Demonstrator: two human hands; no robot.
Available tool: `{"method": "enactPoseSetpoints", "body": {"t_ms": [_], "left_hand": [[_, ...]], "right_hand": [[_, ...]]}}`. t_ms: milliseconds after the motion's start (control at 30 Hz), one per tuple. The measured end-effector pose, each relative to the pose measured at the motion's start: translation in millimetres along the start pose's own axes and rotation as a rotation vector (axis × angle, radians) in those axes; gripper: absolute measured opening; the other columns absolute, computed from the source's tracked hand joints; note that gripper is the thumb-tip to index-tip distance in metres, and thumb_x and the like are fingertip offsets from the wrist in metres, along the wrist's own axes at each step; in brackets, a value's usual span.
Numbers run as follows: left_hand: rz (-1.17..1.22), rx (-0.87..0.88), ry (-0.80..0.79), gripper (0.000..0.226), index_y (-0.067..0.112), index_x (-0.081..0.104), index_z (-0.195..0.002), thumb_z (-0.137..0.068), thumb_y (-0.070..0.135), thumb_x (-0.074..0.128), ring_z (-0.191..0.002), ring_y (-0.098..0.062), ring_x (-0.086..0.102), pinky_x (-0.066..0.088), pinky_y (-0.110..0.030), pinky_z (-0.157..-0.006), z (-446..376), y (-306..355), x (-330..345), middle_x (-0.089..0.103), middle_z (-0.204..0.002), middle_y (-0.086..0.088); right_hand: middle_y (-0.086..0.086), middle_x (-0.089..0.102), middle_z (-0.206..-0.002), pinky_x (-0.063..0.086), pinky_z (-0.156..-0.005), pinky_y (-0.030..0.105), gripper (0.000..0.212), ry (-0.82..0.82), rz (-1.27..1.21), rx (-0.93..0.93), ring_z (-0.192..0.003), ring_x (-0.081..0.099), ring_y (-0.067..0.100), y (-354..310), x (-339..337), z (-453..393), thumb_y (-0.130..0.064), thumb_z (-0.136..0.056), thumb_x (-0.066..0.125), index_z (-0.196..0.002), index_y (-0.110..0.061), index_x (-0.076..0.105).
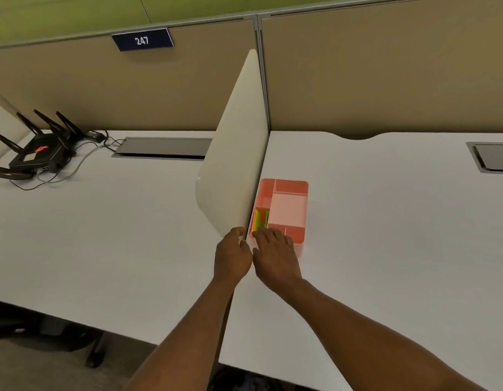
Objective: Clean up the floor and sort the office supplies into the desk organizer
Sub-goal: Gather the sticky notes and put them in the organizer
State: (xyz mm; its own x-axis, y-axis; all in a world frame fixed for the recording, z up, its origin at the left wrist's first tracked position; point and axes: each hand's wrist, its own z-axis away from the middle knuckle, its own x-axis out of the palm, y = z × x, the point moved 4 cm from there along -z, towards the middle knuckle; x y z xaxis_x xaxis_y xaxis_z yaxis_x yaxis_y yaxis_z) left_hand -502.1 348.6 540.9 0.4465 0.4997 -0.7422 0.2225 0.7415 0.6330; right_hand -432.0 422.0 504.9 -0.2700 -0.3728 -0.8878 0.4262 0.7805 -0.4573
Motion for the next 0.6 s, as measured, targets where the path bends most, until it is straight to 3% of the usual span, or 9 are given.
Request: {"method": "enactPoseSetpoints", "body": {"t_ms": [167, 600], "left_hand": [[0.008, 0.088, -0.006, 0.033, 0.012, 0.053, -0.133, -0.101, 0.015, 0.044, -0.124, -0.023, 0.055, 0.044, -0.031, -0.103, 58.1, -24.5, -19.1, 0.059, -0.136, -0.005], [-0.058, 0.386, -0.086, 0.043, 0.015, 0.047, -0.140, -0.103, 0.034, 0.036, -0.134, -0.021, 0.045, 0.035, -0.036, -0.111, 278.1, -132.8, -51.7, 0.049, -0.145, -0.004]], "right_hand": [[-0.002, 0.033, -0.155, 0.013, -0.120, 0.036, 0.049, -0.040, -0.048, 0.068, -0.146, 0.026, 0.018, -16.0, -4.4, 58.2, -0.044, -0.102, 0.035, -0.147, -0.024, 0.034], [0.001, 0.037, -0.153, 0.020, -0.117, 0.040, 0.051, 0.084, 0.105, 0.150, -0.143, 0.029, 0.021, -101.9, -19.5, 293.4, -0.048, -0.101, 0.034, -0.143, -0.020, 0.042]]}}
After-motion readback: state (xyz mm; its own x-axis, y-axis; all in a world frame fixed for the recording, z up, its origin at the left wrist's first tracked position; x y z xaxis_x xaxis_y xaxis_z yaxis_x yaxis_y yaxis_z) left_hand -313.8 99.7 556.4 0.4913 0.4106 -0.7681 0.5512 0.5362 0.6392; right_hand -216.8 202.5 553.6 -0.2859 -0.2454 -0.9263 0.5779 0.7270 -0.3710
